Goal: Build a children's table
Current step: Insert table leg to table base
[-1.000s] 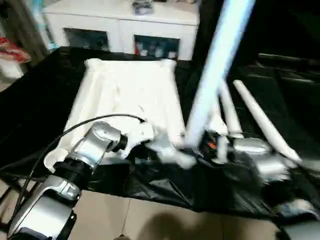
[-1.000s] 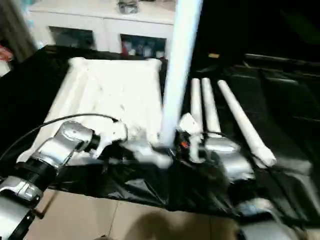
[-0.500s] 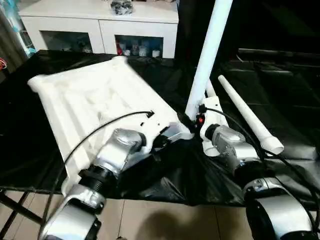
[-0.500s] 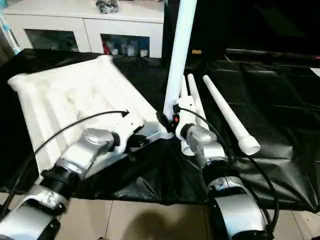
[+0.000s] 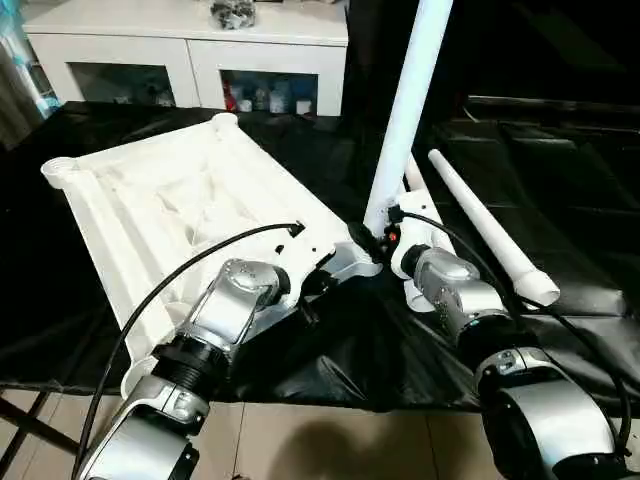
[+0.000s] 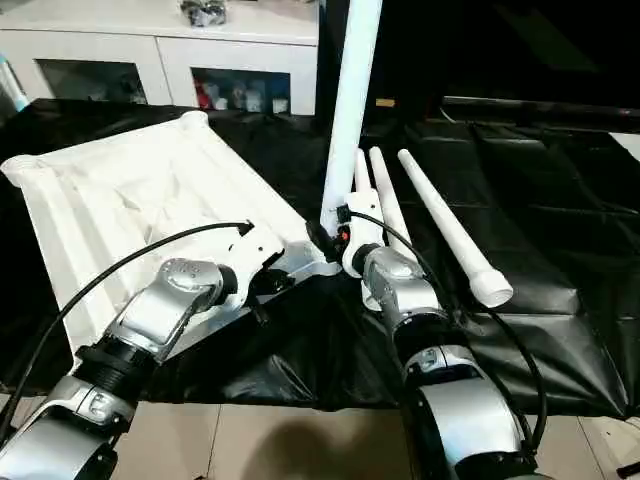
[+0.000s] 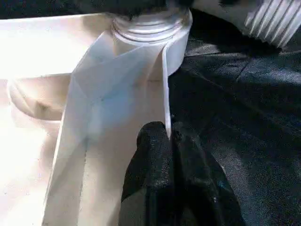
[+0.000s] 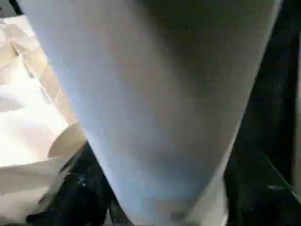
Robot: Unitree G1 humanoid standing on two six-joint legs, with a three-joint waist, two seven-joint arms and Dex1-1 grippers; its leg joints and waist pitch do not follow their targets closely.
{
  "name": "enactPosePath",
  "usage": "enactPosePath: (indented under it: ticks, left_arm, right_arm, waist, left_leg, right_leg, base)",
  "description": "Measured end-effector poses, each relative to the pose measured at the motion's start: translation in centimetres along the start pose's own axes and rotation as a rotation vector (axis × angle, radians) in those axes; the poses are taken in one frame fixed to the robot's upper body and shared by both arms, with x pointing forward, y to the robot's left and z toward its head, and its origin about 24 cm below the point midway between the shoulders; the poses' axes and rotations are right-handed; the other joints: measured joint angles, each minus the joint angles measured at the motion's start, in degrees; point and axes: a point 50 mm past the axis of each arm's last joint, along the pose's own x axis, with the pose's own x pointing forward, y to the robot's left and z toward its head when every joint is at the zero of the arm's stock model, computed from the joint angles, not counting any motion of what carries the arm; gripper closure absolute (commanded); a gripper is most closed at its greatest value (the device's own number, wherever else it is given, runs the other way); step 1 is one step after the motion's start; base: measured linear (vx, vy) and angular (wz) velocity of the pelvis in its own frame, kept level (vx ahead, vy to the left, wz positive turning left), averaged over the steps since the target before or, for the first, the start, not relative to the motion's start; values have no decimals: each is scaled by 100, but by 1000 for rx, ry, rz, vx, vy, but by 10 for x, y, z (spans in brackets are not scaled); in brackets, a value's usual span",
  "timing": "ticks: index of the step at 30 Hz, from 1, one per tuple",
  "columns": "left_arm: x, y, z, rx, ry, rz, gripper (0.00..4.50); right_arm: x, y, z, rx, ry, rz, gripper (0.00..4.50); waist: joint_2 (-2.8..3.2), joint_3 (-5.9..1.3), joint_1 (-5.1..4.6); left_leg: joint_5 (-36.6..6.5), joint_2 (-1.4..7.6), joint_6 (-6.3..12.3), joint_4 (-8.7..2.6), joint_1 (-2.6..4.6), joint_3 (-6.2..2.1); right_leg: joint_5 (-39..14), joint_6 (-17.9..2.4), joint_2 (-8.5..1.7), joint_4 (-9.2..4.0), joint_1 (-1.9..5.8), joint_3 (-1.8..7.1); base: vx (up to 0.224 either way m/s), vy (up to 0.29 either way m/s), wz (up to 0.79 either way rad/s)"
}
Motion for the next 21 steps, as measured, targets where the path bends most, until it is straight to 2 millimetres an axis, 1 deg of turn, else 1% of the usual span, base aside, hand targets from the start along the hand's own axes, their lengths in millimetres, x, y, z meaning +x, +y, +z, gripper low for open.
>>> enactPosePath:
  ticks: [1, 2, 3, 7, 8, 9, 10, 11, 12, 14, 17, 21]
  left_arm:
    - [0, -1, 0, 0, -2, -10, 450]
    - [-1, -1, 1, 2, -5, -17, 450]
    - [-2, 0, 1, 5, -9, -18, 450]
    - [-6, 0, 2, 16, -15, -45, 450]
    - [-7, 0, 2, 22, -18, -57, 450]
    - [-8, 1, 1, 29, -21, -70, 450]
    - [-10, 1, 1, 36, -22, -80, 450]
    - [-11, 2, 1, 41, -25, -89, 450]
    - [-12, 2, 1, 51, -25, -103, 450]
    - [-15, 3, 1, 67, -29, -129, 450]
    - [-20, 2, -1, 91, -30, -182, 450]
    - [-24, 3, -5, 113, -20, -239, 450]
  right_arm:
    - [-1, 0, -1, -1, -11, 7, 112]
    - [-1, 0, 1, -1, -18, 18, 94]
    - [-2, -1, 1, -2, -23, 28, 89]
    - [-5, -3, 3, -7, -39, 94, 54]
    - [-8, -4, 2, -19, -44, 115, 54]
    - [-10, -5, 2, -33, -46, 136, 32]
    - [-12, -7, 2, -44, -43, 149, 32]
    - [-14, -8, -2, -50, -24, 161, 21]
    - [-16, -8, -7, -48, -13, 180, 21]
    - [-22, -12, -7, -63, -23, 222, 21]
    - [-32, -13, -8, -117, -7, 325, 21]
    - [-42, -17, -12, -154, 17, 399, 21]
  waist:
    - [1, 1, 11]
    - [0, 0, 27]
    - [0, 1, 43]
    - [11, 8, 116]
    - [12, 8, 130]
    - [14, 10, 149]
    - [17, 12, 169]
    - [21, 14, 201]
    - [28, 18, 245]
    - [34, 21, 296]
    - [34, 21, 365]
    - [34, 21, 427]
  left_leg:
    - [-3, -1, -2, -1, -12, 5]
    - [-6, -2, -4, -5, -16, 11]
    - [-7, -1, -7, -7, -19, 12]
    - [-6, 14, -9, -38, -24, 14]
    - [-6, 22, -8, -41, -26, 15]
    - [-6, 29, -9, -43, -30, 15]
    - [-6, 33, -9, -46, -33, 15]
    - [-6, 35, -9, -50, -36, 15]
    - [-5, 36, -7, -51, -51, 17]
    - [9, 37, 16, -47, -87, 22]
    - [8, 40, 20, -30, -116, 25]
    - [6, 46, 20, -8, -116, 27]
  right_leg:
    - [18, -25, -1, 1, -11, 1]
    - [55, -74, -1, 1, -17, 2]
    - [75, -91, -1, 3, -22, 1]
    - [78, -96, 11, 6, -39, -8]
    - [74, -91, 19, 6, -42, -11]
    - [71, -89, 23, 6, -45, -15]
    - [68, -90, 25, 6, -48, -19]
    - [64, -92, 26, 6, -52, -22]
    - [63, -92, 26, 7, -66, -24]
    - [63, -93, 26, 15, -101, -23]
    - [64, -93, 25, 21, -126, -24]
    - [64, -93, 25, 41, -127, -24]
  base:
    - [0, 0, 0]
    - [0, 0, 0]
    - [0, 0, 0]
    - [0, 0, 0]
    - [0, 0, 0]
    - [0, 0, 0]
    - [0, 0, 0]
    - [0, 0, 0]
    - [0, 0, 0]
    - [0, 0, 0]
    - [0, 0, 0]
    - [0, 0, 0]
